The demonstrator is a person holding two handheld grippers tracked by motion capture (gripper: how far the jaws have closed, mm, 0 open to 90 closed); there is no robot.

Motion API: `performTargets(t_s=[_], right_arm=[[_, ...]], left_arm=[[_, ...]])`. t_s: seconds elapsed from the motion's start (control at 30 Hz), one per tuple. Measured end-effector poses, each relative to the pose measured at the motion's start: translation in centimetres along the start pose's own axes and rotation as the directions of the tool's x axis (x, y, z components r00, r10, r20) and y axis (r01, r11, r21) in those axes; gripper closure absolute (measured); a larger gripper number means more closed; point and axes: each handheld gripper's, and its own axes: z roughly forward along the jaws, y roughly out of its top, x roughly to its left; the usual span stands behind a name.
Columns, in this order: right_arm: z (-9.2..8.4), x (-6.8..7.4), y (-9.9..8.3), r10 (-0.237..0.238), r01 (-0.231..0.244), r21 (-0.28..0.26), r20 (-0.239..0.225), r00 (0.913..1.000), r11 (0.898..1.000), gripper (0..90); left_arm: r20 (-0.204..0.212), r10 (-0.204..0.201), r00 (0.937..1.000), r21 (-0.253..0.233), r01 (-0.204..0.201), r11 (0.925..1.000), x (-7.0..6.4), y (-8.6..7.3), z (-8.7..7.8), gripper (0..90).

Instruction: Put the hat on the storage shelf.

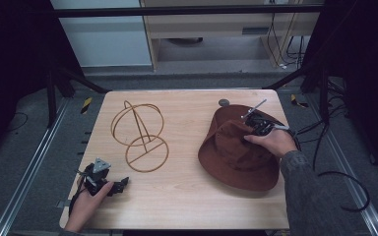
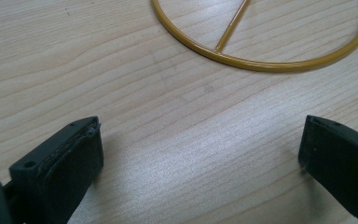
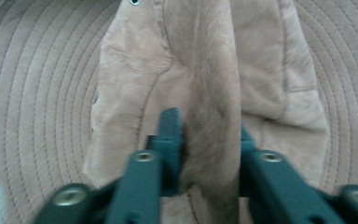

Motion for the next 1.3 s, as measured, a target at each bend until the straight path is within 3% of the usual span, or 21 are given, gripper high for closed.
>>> performTargets(t_s=[0.17,0.43,0.83,1.3], right_arm=[[-0.4,0.2,0.2,-0.015,0.015,-0.007,-0.011,0.9998,1.0,87.4],[-1.8,1.0,1.0,-0.028,0.028,-0.038,-0.005,0.9996,0.999,87.9],[-5.5,2.5,2.3,-0.028,0.028,-0.086,0.0,0.9996,0.996,88.0],[-7.9,3.4,3.7,-0.038,0.039,-0.046,0.027,0.9989,0.998,87.6]], left_arm=[[0.0,0.0,1.0,0.0,0.0,1.0,0.0,0.0,0.0,0.0],[0.0,0.0,1.0,0.0,0.0,1.0,0.0,0.0,0.0,0.0],[-0.003,-0.004,1.0,-0.002,0.004,1.0,0.0,0.0,0.0,0.0],[-0.002,0.002,1.0,0.001,-0.002,1.0,0.0,0.0,0.0,0.0]])
